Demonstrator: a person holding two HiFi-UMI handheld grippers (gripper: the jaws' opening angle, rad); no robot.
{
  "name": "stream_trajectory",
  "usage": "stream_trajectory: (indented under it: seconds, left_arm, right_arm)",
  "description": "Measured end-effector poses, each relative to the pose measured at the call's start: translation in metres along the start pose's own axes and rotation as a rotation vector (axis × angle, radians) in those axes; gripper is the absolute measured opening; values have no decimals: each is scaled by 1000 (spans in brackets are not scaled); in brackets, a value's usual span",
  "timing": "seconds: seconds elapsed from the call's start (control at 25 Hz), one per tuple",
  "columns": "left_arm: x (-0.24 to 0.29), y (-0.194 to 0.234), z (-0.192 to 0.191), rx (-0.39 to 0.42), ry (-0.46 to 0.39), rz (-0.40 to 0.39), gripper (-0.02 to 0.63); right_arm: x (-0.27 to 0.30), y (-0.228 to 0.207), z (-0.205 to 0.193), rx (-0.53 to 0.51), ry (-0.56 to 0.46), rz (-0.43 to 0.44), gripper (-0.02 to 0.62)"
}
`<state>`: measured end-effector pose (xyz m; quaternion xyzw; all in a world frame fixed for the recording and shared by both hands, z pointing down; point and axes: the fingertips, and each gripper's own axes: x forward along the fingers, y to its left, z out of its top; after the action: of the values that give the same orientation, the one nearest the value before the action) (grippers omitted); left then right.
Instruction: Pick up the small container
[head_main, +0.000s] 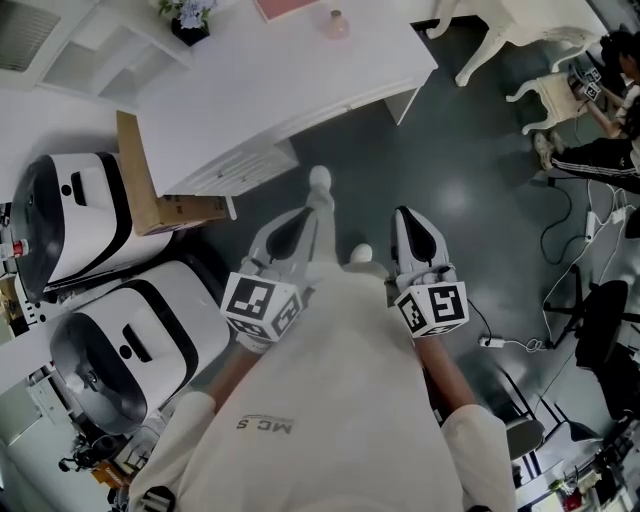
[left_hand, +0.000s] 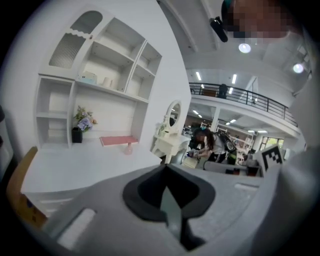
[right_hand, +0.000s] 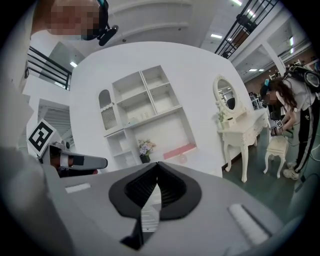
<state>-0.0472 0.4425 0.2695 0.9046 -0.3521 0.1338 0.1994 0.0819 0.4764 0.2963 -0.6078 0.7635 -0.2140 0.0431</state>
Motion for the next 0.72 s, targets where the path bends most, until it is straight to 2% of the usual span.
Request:
stream_trajectory:
  seconds: [0.24, 0.48, 0.72]
  left_arm:
    - [85, 71, 24, -38, 23, -28, 0]
    - [172, 160, 103, -39, -1, -55, 0]
    - [236, 250, 173, -52, -6, -66, 0]
  right_arm:
    - [109, -32, 23, -25, 5, -6, 0]
    - [247, -48, 80, -93, 18, 4, 0]
    - [374, -54, 119, -165, 52, -8, 0]
